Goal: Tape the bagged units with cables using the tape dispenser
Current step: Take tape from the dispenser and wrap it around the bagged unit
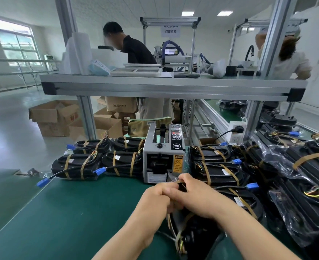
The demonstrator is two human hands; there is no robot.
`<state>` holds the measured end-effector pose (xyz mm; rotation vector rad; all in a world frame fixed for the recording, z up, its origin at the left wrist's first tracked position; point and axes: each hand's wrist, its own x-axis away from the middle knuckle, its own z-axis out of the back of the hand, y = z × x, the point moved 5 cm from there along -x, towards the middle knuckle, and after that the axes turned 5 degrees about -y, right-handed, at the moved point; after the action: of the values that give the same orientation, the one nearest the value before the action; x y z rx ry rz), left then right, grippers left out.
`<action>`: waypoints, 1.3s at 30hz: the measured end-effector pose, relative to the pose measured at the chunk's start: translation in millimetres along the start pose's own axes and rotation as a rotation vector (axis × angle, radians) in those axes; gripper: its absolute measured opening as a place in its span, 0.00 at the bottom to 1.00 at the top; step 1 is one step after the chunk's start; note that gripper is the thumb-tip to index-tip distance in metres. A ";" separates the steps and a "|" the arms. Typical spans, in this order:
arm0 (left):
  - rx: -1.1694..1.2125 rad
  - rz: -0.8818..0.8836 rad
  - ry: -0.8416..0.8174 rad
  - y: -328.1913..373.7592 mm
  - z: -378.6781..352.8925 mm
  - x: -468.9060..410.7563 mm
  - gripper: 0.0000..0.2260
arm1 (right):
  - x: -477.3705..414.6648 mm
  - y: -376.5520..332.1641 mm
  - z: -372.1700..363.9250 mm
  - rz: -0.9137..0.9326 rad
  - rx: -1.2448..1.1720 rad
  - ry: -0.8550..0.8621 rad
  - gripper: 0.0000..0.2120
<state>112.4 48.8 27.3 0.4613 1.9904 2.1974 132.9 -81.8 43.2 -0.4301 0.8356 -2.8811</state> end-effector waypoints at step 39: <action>0.459 0.085 0.476 33.6 298.3 -165.9 0.27 | -67.1 -130.9 -36.3 0.579 0.023 0.200 0.24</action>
<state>366.9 276.1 61.8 0.0625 2.7916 2.0240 182.4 59.2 68.2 0.0995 0.7911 -2.4083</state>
